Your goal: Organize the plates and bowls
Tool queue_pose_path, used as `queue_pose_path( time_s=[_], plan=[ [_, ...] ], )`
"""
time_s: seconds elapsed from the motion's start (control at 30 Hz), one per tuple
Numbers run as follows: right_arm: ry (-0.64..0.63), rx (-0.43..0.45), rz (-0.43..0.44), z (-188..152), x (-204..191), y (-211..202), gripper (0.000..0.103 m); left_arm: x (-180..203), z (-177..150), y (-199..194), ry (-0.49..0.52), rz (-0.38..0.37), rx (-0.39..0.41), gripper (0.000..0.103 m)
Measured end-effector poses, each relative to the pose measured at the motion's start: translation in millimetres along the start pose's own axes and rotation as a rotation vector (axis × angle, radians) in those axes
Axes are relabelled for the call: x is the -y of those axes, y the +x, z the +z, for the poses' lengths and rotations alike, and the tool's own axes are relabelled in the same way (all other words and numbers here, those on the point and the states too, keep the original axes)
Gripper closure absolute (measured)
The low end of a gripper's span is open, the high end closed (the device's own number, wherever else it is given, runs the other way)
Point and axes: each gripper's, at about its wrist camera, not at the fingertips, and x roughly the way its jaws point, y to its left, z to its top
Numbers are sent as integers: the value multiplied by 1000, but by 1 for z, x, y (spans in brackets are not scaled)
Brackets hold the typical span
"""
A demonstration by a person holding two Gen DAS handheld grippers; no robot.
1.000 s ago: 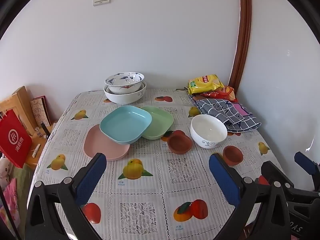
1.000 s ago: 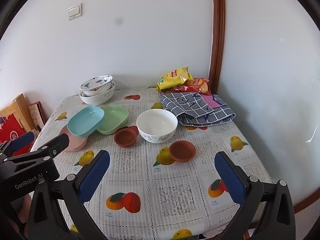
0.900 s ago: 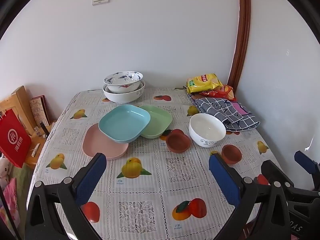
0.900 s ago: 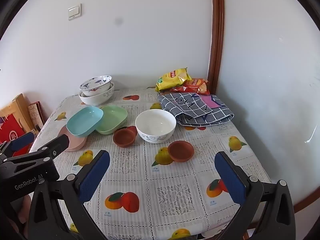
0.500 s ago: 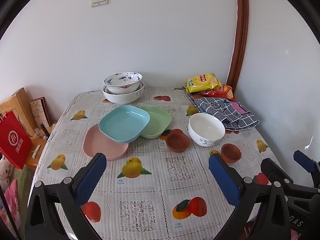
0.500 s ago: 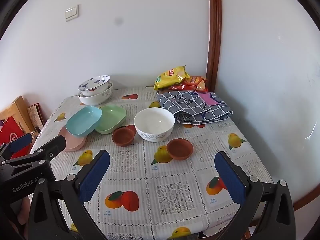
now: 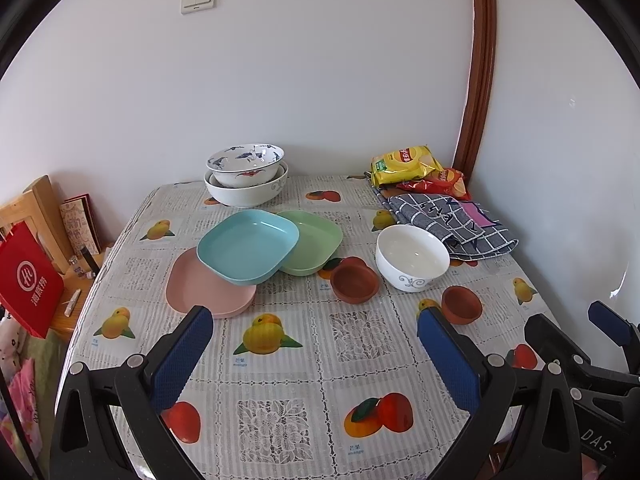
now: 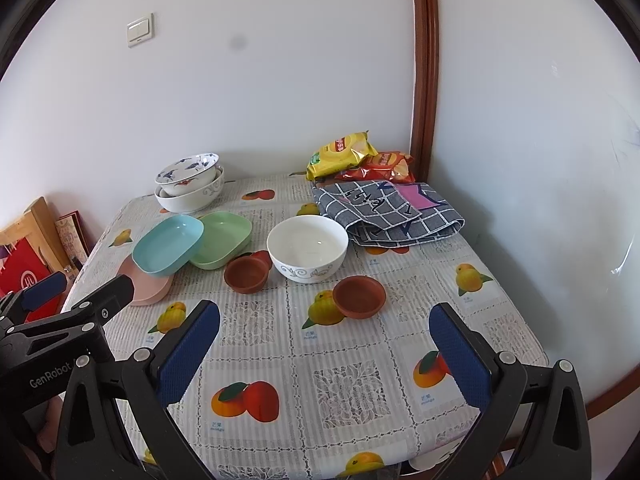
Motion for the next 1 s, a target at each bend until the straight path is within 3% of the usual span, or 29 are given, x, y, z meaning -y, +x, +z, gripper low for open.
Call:
queue_pose_path(
  time_s=[1.0],
  plan=[
    [18, -13, 6, -5, 2, 3, 0, 3, -6, 0, -1, -2, -3, 0]
  ],
)
